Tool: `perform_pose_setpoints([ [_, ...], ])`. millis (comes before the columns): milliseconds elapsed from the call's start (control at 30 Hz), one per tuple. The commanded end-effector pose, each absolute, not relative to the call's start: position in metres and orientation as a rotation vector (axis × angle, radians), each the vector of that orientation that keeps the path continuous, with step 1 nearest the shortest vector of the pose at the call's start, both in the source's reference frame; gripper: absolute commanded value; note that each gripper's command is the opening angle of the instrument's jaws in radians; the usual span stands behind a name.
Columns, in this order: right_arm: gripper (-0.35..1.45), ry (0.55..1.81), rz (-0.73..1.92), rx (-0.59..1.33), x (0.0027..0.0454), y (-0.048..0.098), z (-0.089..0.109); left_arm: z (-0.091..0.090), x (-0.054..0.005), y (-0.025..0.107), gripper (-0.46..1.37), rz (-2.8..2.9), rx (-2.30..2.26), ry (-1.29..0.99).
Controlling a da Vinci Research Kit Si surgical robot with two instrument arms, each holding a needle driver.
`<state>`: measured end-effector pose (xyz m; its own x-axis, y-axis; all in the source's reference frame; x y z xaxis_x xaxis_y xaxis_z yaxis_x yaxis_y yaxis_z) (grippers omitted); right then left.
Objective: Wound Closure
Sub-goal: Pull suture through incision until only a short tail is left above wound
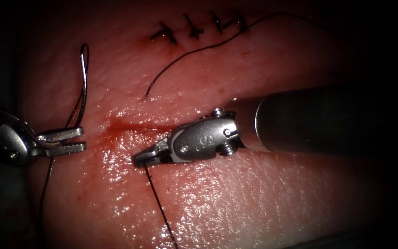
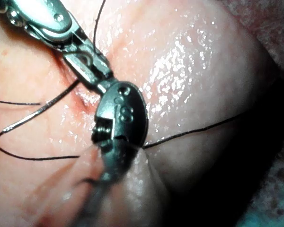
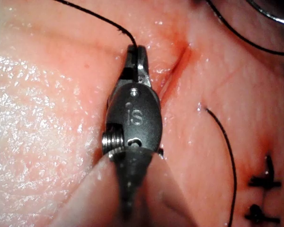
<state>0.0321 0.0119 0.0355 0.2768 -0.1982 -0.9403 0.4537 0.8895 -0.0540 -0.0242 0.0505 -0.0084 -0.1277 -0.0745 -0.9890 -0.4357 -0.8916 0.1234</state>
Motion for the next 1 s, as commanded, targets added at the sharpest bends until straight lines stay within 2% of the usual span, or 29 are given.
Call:
perform_pose_setpoints([
  [33,-0.35,1.216,-0.444,0.241,0.032,0.012,0.035,-0.008,-0.0242,0.051,-0.35,2.115,-1.891,0.57],
  [567,-0.35,1.227,-0.597,0.319,0.0302,0.005,0.03,-0.008,-0.0244,0.051,-0.35,2.121,-1.885,0.58],
  [1000,-0.35,1.24,-0.635,0.4,0.0305,-0.001,0.026,-0.008,-0.0243,0.051,-0.35,2.12,-1.887,0.579],
])
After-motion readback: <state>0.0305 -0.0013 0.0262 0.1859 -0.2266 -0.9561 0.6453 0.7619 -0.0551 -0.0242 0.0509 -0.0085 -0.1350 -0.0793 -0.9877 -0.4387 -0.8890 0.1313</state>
